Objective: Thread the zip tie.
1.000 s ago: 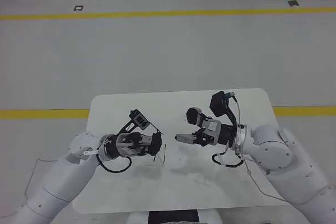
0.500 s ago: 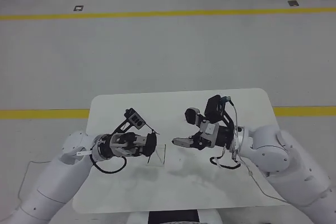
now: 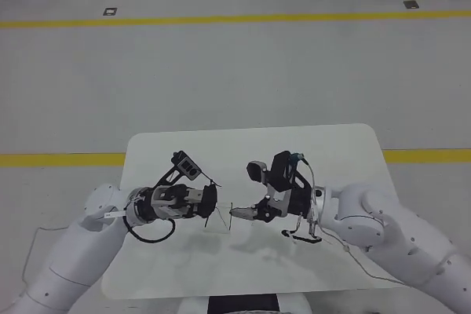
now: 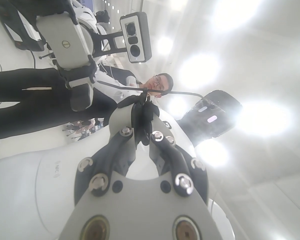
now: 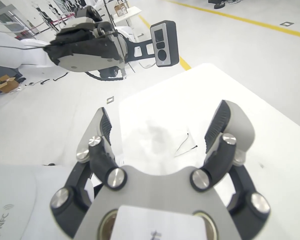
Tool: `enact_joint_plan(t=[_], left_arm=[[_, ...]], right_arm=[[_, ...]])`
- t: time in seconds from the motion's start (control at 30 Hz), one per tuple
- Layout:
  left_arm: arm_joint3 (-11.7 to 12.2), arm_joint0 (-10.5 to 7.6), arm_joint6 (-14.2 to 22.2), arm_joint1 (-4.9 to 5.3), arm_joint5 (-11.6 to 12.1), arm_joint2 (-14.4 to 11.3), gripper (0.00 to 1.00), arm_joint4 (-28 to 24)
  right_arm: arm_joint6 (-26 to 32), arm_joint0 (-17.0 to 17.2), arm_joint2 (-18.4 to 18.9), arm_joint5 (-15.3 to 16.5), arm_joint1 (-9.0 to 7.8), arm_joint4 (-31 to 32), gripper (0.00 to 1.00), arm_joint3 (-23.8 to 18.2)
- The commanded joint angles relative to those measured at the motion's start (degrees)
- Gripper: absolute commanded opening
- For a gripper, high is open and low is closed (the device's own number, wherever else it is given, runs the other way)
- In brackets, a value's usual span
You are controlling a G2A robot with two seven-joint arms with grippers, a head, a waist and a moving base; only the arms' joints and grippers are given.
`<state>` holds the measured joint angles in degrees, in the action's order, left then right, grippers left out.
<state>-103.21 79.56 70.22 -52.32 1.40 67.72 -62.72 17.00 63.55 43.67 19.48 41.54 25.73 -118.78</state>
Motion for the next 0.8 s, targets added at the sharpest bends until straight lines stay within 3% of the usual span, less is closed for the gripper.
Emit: enact_joint_plan(t=[0.0, 0.17, 0.4, 0.77], left_arm=[[0.00, 0.07, 0.14, -0.05, -0.07, 0.06, 0.00, -0.02], [0.00, 0.16, 0.38, -0.20, -0.27, 0.00, 0.00, 0.01], [0.13, 0.25, 0.07, -0.39, -0.18, 0.19, 0.00, 0.15], [0.02, 0.25, -0.02, -0.39, -0.11, 0.28, 0.00, 0.57]], right_arm=[[-3.13, -1.93, -2.31, 0.00, -1.12, -1.74, 1.00, 0.59], [-7.11, -6.92, -7.21, 0.00, -3.32, -5.85, 1.00, 0.62], [-8.13, -14.36, -15.35, 0.00, -5.89, -8.75, 1.00, 1.88], [-8.74, -14.41, -15.39, 0.00, -5.83, -7.42, 1.00, 1.51]])
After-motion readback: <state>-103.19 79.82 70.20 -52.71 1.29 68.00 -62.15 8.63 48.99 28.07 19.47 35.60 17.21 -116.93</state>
